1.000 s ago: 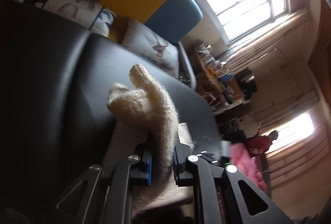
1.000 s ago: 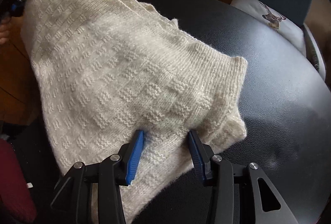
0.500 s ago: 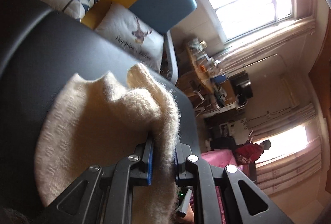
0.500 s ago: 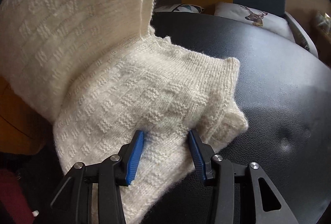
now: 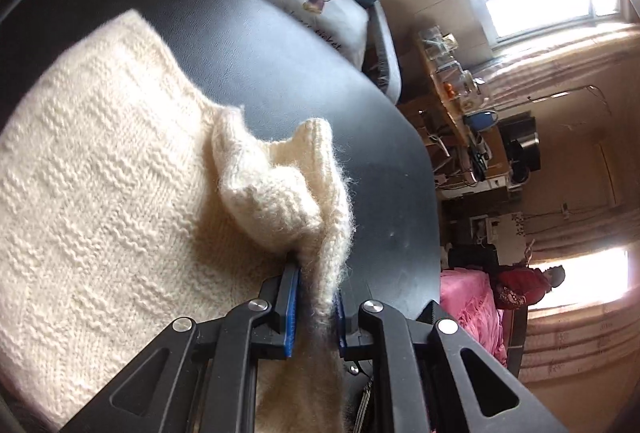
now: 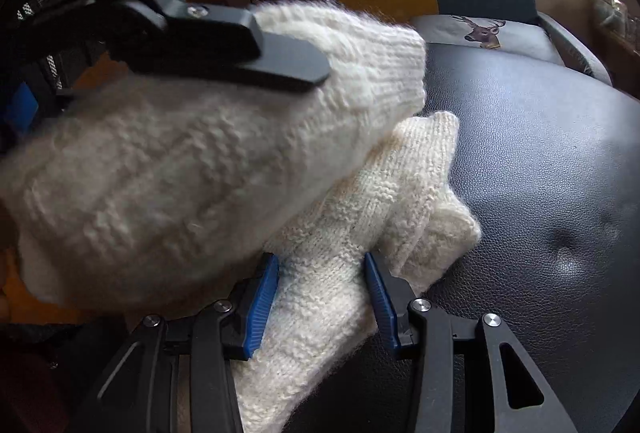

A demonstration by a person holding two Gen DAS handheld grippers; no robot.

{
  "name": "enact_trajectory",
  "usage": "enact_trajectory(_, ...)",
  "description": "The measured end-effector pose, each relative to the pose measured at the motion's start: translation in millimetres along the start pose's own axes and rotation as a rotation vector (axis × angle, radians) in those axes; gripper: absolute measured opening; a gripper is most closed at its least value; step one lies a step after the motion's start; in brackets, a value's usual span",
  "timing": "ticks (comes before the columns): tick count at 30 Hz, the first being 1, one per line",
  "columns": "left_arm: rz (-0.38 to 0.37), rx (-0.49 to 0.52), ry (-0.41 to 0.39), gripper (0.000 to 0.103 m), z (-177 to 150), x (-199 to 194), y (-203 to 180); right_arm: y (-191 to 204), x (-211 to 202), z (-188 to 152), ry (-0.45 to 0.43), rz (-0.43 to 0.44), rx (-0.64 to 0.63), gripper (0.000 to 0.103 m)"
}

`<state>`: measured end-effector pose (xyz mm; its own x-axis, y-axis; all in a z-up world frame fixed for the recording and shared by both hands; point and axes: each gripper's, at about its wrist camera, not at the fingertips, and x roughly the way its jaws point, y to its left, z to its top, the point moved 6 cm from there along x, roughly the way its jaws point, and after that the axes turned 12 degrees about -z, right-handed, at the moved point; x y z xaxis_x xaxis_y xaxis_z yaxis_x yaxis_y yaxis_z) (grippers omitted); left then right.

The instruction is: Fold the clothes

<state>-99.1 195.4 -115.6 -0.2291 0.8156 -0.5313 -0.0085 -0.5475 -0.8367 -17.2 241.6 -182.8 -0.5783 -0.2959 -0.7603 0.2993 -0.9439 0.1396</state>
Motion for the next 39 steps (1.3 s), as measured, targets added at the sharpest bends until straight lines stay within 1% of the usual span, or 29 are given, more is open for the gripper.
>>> enact_trajectory(1,-0.009,-0.023,0.025,0.016,-2.5,4.6,1.1,-0.7,-2.8,-1.3,-0.003,-0.007,-0.002,0.046)
enact_trajectory(2,-0.036,-0.049,0.034,0.018,-4.7,5.9,1.0,-1.5,-5.6,-2.6,-0.005,-0.014,-0.003,0.046)
enact_trajectory(3,-0.057,-0.047,0.050,0.022,-6.5,3.9,-2.8,-2.2,-8.5,-3.9,-0.008,-0.021,-0.005,0.047)
enact_trajectory(4,-0.076,-0.041,0.068,0.022,-8.4,1.4,-7.1,-3.0,-11.3,-5.2,-0.010,-0.028,-0.007,0.047)
enact_trajectory(6,-0.150,-0.048,0.138,0.022,-16.2,-5.3,-21.3,-4.5,-16.9,-7.8,-0.015,-0.042,-0.010,0.047)
enact_trajectory(7,-0.187,-0.049,0.161,0.022,-19.7,-11.8,-29.9,-5.2,-19.8,-9.0,-0.018,-0.049,-0.012,0.049)
enact_trajectory(8,-0.216,-0.025,0.174,0.022,-21.4,-20.8,-38.8,-6.0,-22.6,-10.3,-0.020,-0.057,-0.013,0.050)
enact_trajectory(9,-0.241,0.014,0.182,0.022,-23.3,-32.0,-48.8,-6.7,-25.4,-11.6,-0.023,-0.064,-0.015,0.057)
enact_trajectory(10,-0.255,0.040,0.174,0.022,-21.9,-44.8,-53.7,-7.5,-28.3,-12.9,-0.025,-0.071,-0.017,0.069)
enact_trajectory(12,-0.283,0.085,0.142,0.022,-14.0,-72.7,-58.2,-12.9,-42.1,-22.1,-0.014,-0.103,-0.034,0.070)
enact_trajectory(13,-0.281,0.108,0.113,0.022,-6.2,-90.1,-53.5,-17.8,-50.4,-27.0,-0.008,-0.118,-0.036,0.070)
enact_trajectory(15,-0.221,0.139,0.043,0.022,12.8,-121.8,-33.1,-25.6,-74.0,-35.0,-0.006,-0.128,-0.024,0.070)
enact_trajectory(16,-0.180,0.157,0.000,0.022,22.6,-137.0,-19.0,-28.0,-88.2,-37.2,-0.015,-0.124,-0.016,0.070)
enact_trajectory(18,-0.076,0.179,-0.074,0.022,38.4,-158.0,10.9,-30.8,-110.9,-24.9,-0.056,-0.097,-0.008,0.070)
enact_trajectory(19,-0.022,0.186,-0.107,0.022,43.9,-167.3,26.5,-24.8,-123.7,-17.3,-0.084,-0.066,-0.011,0.070)
enact_trajectory(20,0.010,0.188,-0.122,0.022,44.7,-175.6,43.6,-16.3,-137.1,-9.6,-0.114,-0.030,-0.016,0.074)
enact_trajectory(22,0.035,0.198,-0.123,0.022,39.8,-180.1,65.8,4.4,-127.9,-7.4,-0.066,0.046,-0.010,0.090)
enact_trajectory(24,0.035,0.232,-0.104,0.022,30.1,-177.4,79.2,25.5,-114.0,-7.0,-0.003,0.122,-0.001,0.092)
enact_trajectory(27,0.028,0.315,-0.058,0.022,16.1,-163.6,84.5,57.0,-94.1,-6.3,0.093,0.237,0.012,0.092)
enact_trajectory(32,-0.012,0.435,-0.019,0.022,6.5,-131.2,66.2,108.6,-63.6,-4.1,0.253,0.428,0.033,0.092)
enact_trajectory(33,-0.014,0.453,0.012,0.022,2.7,-124.2,64.9,114.1,-65.3,-7.4,0.259,0.494,0.062,0.090)
enact_trajectory(34,-0.016,0.471,0.047,0.022,-1.5,-117.2,64.1,117.7,-73.5,-13.5,0.250,0.584,0.093,0.090)
enact_trajectory(35,0.003,0.484,0.081,0.022,-3.8,-110.6,68.8,115.1,-78.7,-24.2,0.238,0.615,0.113,0.090)
enact_trajectory(36,0.005,0.492,0.113,0.019,-8.9,-104.3,74.3,110.6,-82.4,-36.3,0.226,0.624,0.130,0.087)
enact_trajectory(37,0.005,0.500,0.145,0.017,-14.6,-98.1,79.9,99.6,-74.5,-53.6,0.265,0.566,0.160,0.087)
enact_trajectory(38,-0.002,0.502,0.167,0.017,-19.0,-94.6,82.8,84.6,-62.6,-72.1,0.312,0.496,0.211,0.083)
enact_trajectory(39,0.003,0.516,0.185,0.017,-23.8,-92.2,84.1,71.2,-59.9,-82.3,0.299,0.483,0.272,0.056)
